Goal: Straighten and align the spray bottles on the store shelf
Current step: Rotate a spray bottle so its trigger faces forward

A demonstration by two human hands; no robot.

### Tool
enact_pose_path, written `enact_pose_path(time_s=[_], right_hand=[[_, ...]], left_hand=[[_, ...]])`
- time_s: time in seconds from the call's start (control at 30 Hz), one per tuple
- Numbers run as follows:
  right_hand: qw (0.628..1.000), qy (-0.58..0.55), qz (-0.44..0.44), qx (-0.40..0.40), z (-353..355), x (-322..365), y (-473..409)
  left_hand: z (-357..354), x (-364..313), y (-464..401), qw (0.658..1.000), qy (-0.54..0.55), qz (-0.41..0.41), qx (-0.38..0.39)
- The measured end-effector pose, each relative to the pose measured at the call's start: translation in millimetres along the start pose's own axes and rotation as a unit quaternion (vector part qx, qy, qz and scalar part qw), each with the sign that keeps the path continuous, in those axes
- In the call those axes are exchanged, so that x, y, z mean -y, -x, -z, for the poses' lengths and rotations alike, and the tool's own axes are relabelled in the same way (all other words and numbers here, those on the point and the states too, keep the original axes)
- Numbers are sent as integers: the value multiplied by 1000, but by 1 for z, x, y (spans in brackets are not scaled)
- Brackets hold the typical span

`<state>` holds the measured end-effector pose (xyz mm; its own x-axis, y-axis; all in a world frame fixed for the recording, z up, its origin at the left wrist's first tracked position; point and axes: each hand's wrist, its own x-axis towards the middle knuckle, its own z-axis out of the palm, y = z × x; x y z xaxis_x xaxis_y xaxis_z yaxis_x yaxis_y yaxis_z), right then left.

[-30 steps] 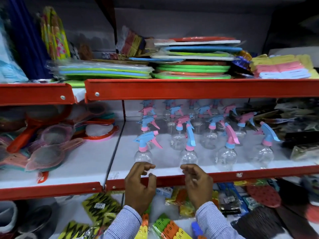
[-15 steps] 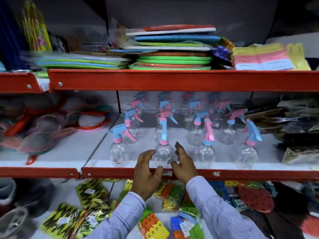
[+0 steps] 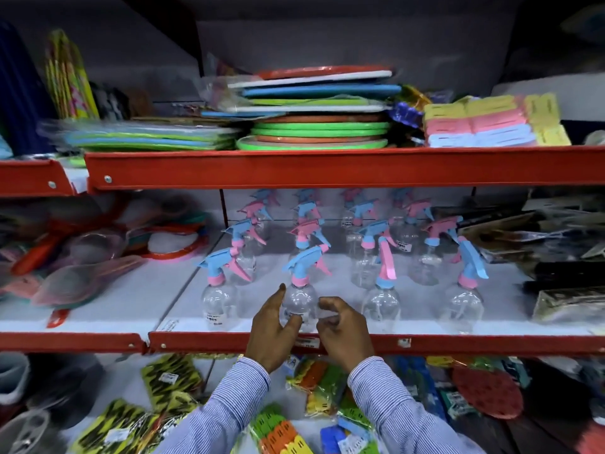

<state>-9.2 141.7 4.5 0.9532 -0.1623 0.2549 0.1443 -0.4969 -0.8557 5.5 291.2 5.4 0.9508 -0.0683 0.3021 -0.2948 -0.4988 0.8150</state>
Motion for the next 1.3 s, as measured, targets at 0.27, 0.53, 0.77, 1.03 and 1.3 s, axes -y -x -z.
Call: enact_pose_path(time_s=[0.27,0.53,0.77,1.03,1.3], right_hand=[[997,-4,-38,64,-5,2,-8],[998,-4,-32,63,-2,5,-5],[998,-19,-32,60,-2,7,-3],[997,-31,-32,56,-3,6,-3],[998,-34,-31,53,-3,4,-4]], left_hand=[[-1,9,16,999,13,-20,-48],[3,10,9,999,27,-10,-27],[5,9,9,999,30,-4,-24],[7,8,10,999,32,-8,-25],[7,8,10,999,39,-9,-21]])
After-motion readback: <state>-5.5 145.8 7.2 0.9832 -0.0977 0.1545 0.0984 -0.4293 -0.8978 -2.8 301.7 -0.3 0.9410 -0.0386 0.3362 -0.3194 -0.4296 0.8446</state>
